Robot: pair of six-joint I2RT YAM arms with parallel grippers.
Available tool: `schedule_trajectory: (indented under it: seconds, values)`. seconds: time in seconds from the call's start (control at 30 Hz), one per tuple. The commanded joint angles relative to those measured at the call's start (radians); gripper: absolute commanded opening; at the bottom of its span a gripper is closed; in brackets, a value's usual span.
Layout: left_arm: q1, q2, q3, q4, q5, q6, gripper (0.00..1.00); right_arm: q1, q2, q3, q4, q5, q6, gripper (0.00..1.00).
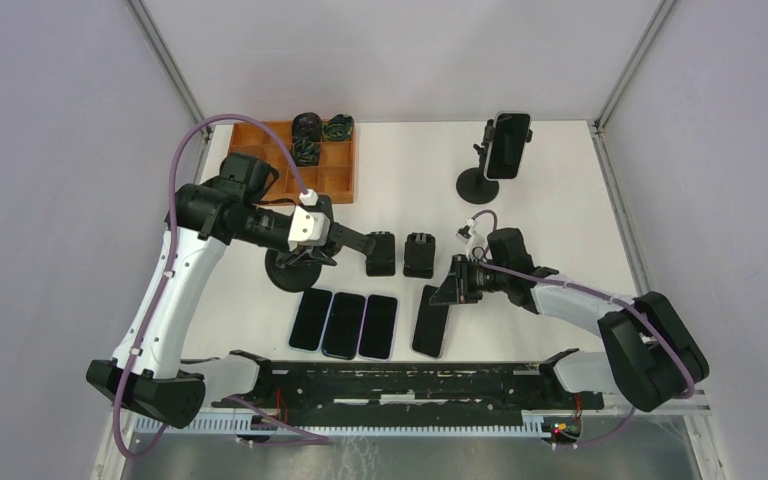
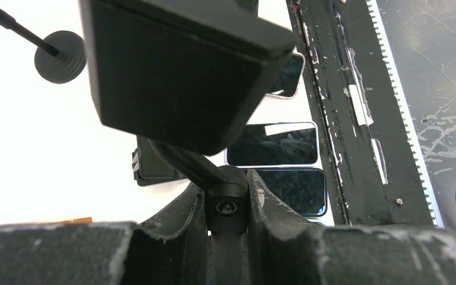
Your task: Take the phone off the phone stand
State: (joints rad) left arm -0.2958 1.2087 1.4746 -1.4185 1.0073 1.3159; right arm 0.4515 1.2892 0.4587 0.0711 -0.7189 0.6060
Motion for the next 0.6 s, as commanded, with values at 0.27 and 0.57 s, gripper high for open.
schedule_trajectory:
  seconds: [0.27, 0.57]
  values:
    - [0.000, -0.004, 0.050, 0.036, 0.060, -0.046, 0.02, 0.001, -0.001, 0.104, -0.034, 0.180, -0.072, 0.87]
    - [0.000, 0.004, 0.061, 0.074, 0.083, -0.099, 0.02, 0.001, -0.167, 0.174, -0.223, 0.427, -0.124, 0.98]
